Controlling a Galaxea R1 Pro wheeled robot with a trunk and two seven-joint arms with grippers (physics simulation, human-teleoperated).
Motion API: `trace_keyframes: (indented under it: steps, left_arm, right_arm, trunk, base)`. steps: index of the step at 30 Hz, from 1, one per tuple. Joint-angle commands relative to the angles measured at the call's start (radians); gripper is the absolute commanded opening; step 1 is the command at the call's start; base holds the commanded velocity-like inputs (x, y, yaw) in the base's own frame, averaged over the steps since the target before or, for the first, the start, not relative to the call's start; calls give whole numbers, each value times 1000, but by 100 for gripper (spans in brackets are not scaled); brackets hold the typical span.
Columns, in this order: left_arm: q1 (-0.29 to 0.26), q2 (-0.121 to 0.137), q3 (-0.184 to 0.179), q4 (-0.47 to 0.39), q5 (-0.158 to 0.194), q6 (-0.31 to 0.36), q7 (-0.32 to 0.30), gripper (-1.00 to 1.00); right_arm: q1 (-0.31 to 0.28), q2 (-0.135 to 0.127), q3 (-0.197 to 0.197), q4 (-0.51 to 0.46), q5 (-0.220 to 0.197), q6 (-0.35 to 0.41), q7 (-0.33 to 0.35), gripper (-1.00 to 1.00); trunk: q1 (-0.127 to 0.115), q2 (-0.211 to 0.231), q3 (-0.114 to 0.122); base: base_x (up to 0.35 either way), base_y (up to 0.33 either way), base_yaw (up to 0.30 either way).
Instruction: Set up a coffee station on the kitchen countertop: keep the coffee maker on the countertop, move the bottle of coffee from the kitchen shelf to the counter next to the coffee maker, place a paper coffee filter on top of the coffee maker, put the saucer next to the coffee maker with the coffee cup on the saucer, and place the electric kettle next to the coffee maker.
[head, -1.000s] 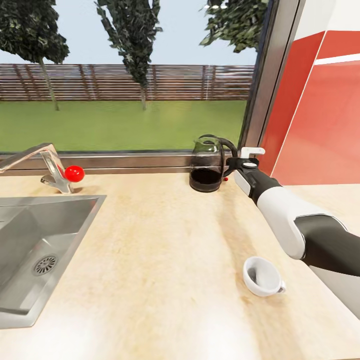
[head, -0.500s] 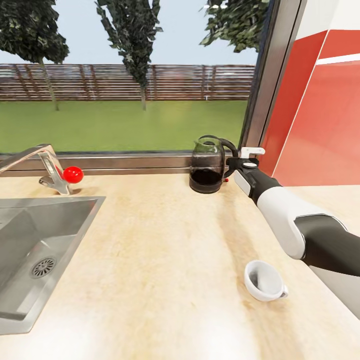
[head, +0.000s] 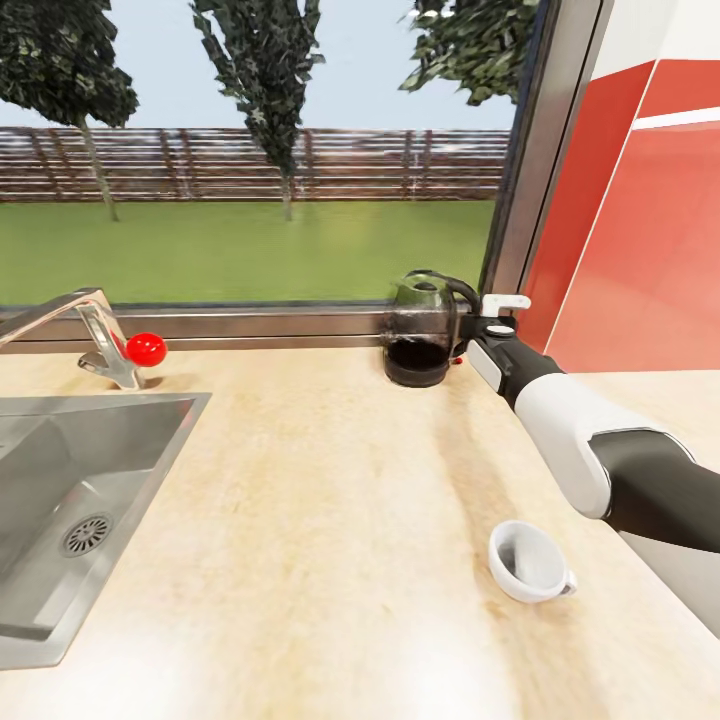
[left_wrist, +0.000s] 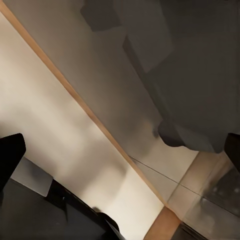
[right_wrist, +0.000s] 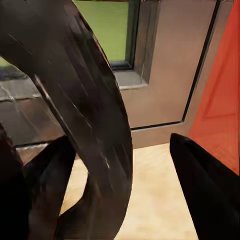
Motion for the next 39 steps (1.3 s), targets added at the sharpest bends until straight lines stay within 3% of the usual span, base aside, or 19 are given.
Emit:
trace_keyframes:
  steps: [1, 27, 39]
  left_arm:
    - [-1, 0, 5, 1, -1, 4, -4, 100]
    - [-1, 0, 5, 1, -1, 4, -5, 100]
    - [-1, 0, 5, 1, -1, 4, -4, 100]
  right_arm:
    - [0, 0, 9, -2, -9, 6, -6, -100]
    - [0, -8, 9, 0, -10, 7, -6, -100]
    - [0, -8, 9, 0, -10, 6, -6, -100]
  trunk:
    - [0, 0, -1]
    - [0, 0, -1]
    - [-27, 49, 21]
  base:
    - [0, 0, 0]
    - [0, 0, 0]
    - [0, 0, 0]
